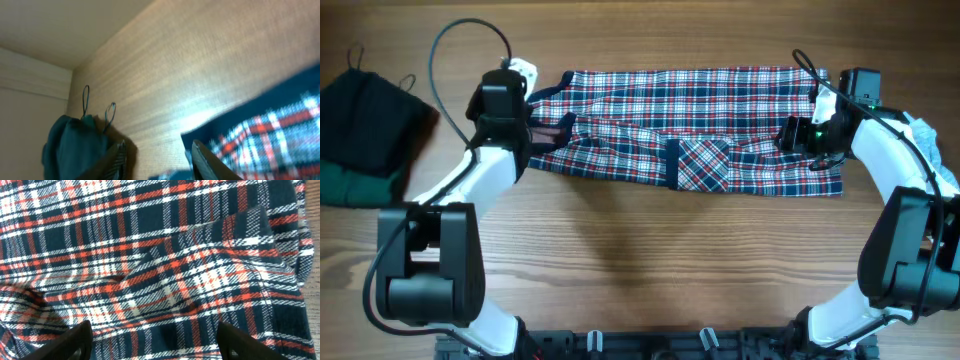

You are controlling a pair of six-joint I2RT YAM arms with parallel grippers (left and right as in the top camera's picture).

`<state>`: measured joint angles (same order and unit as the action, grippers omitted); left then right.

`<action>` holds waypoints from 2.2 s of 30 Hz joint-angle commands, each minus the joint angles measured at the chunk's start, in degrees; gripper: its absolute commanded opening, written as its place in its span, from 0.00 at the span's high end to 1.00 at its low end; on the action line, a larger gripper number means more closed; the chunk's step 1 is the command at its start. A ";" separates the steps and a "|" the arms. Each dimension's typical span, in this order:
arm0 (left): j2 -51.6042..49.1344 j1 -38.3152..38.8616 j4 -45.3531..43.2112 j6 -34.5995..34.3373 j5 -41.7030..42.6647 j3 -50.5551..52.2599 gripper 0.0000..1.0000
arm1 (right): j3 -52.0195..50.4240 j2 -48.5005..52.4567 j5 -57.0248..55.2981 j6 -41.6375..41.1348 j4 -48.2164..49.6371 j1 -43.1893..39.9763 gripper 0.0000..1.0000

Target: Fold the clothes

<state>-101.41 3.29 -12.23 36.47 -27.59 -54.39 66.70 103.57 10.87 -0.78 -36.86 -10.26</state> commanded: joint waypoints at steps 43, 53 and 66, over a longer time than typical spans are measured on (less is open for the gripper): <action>-5.31 -3.45 28.48 -42.60 15.61 -5.60 0.95 | 0.31 -0.81 -0.72 0.76 -0.02 0.33 0.19; -5.22 -3.54 16.74 -42.64 16.22 -5.62 0.69 | 0.31 -0.79 -0.72 0.74 0.00 0.35 0.19; 13.88 -5.11 14.38 -43.28 20.02 -8.74 0.00 | 0.44 -0.83 -0.94 0.79 2.23 0.33 0.00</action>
<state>-93.71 -1.30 2.17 -6.70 -8.21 -61.71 66.70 103.57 10.44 -0.21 -36.03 -10.26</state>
